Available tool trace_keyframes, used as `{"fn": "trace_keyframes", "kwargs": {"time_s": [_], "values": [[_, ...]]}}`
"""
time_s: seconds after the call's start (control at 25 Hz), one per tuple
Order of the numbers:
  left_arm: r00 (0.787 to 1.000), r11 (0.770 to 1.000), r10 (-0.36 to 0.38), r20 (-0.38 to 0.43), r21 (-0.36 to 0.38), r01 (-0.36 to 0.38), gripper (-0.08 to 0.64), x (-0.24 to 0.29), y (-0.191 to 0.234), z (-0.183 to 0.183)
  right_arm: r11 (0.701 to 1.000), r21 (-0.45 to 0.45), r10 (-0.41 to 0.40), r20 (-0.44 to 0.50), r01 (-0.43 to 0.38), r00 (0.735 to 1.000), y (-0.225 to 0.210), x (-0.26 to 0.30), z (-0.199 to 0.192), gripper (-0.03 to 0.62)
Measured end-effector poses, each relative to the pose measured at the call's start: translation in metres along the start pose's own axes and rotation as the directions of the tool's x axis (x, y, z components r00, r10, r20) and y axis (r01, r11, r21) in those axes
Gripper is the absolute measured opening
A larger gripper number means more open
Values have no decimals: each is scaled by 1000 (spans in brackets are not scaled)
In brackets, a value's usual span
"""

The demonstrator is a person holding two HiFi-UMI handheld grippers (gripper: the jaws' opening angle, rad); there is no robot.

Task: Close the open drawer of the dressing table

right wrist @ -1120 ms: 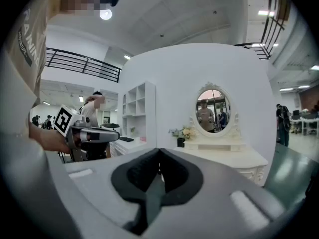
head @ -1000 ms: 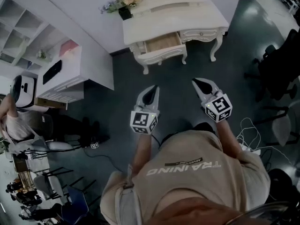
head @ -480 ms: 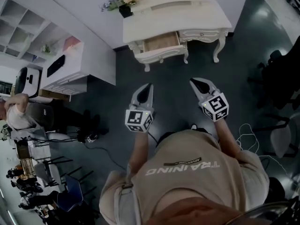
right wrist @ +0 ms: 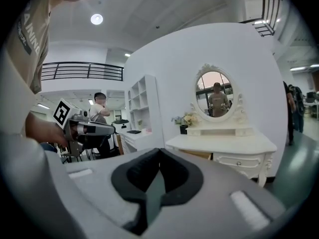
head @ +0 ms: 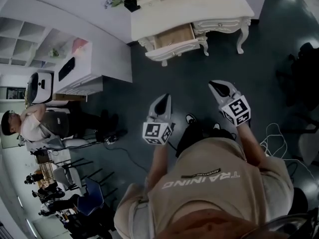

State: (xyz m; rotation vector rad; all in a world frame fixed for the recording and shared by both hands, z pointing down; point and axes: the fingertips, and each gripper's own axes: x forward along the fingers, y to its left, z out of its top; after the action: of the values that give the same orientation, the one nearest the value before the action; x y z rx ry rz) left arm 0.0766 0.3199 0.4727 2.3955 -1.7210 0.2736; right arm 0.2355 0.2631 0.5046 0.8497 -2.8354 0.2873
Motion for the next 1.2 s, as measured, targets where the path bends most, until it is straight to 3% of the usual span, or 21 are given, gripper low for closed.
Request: {"fn": "trace_keyframes", "kwargs": {"time_s": [0.16,0.36,0.68,0.84,0.96,1.2], "values": [[999,999,-49,17,18,48,-3,23,13,6,1000,5,1,-4,-1,1000,-6,24,3,5],[998,999,-50,40,3,49,-3,35,51,6,1000,-28,-15,-10,15,1000,-3,52,19,5],[988,993,-113,104,23,112,-3,71,145,39,984,-94,-146,33,149,989,-28,124,82,5],[984,990,-140,113,37,136,-3,97,189,35,975,-104,-195,32,197,980,-37,159,86,5],[983,989,-146,107,8,146,-3,111,210,31,974,-110,-199,2,198,980,-42,179,80,5],[986,988,-151,71,-27,153,-3,168,234,23,979,-79,-191,-30,188,981,-95,226,72,5]]}}
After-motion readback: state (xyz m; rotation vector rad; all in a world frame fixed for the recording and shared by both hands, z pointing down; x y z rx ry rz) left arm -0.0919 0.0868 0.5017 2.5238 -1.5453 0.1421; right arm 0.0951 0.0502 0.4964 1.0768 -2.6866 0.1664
